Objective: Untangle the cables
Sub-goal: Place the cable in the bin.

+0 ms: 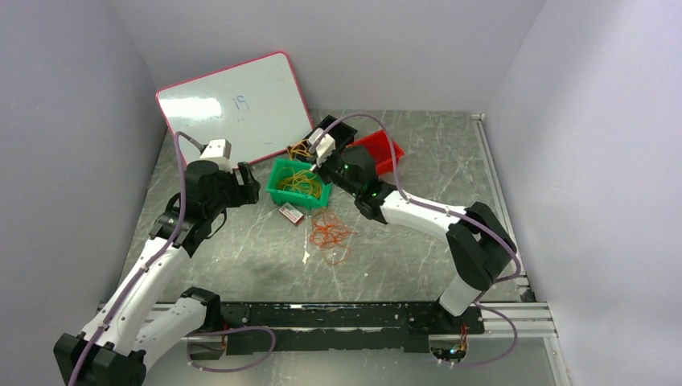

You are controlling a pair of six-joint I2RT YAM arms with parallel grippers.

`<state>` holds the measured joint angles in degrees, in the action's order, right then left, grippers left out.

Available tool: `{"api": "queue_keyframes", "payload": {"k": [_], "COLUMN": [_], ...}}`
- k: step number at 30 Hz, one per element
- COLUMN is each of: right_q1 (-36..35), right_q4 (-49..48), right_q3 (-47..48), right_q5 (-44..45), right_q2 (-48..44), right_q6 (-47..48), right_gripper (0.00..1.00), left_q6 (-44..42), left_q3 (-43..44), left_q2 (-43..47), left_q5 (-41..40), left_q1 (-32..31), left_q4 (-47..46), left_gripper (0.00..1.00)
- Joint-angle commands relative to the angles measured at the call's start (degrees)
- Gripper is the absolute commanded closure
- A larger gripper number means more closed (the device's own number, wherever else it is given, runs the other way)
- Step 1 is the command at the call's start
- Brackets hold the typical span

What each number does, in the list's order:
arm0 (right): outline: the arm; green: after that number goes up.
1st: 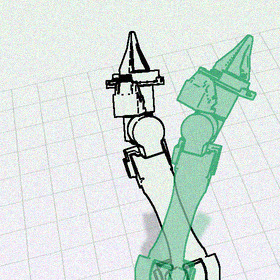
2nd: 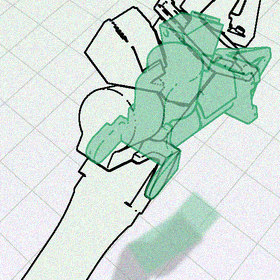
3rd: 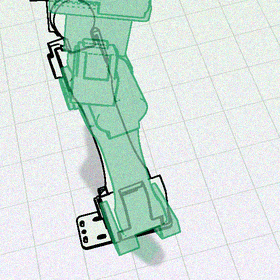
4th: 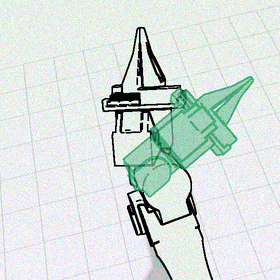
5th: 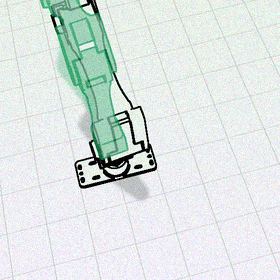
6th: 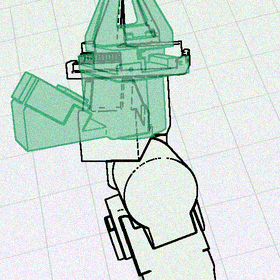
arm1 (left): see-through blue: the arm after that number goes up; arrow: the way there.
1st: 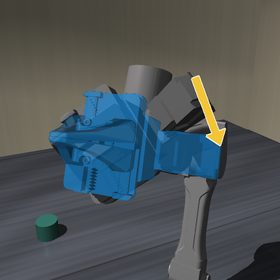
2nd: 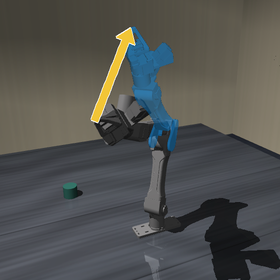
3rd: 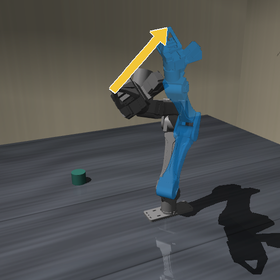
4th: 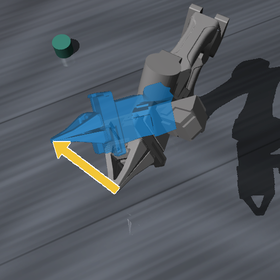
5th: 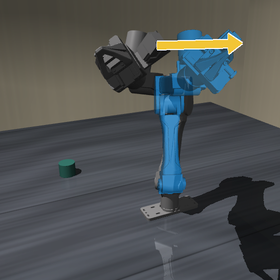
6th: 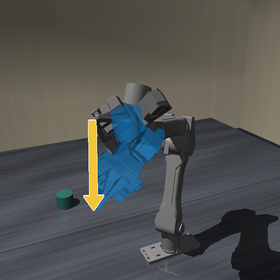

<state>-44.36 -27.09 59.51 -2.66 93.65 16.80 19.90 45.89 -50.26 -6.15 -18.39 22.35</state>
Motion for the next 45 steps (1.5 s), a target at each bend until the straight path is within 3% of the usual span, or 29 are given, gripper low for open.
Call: {"api": "queue_keyframes", "payload": {"k": [1,24,45], "right_q1": [0.2,1.8,4.0], "right_q4": [0.4,22.7,27.5], "right_q3": [2.9,14.9,26.9], "right_q5": [-3.9,-9.7,-15.3], "right_q2": [3.1,16.6,31.6], "right_q6": [1.9,9.6,7.9], "right_gripper": [1.0,1.0,1.0], "left_q6": [-0.4,-0.9,-1.0], "left_q3": [-0.9,-0.8,0.4], "left_q2": [1.2,1.5,1.2], "left_q5": [0.5,1.1,1.5], "left_q1": [0.7,0.8,0.8], "left_q4": [0.0,0.9,2.1], "left_gripper": [0.22,0.23,0.24]}}
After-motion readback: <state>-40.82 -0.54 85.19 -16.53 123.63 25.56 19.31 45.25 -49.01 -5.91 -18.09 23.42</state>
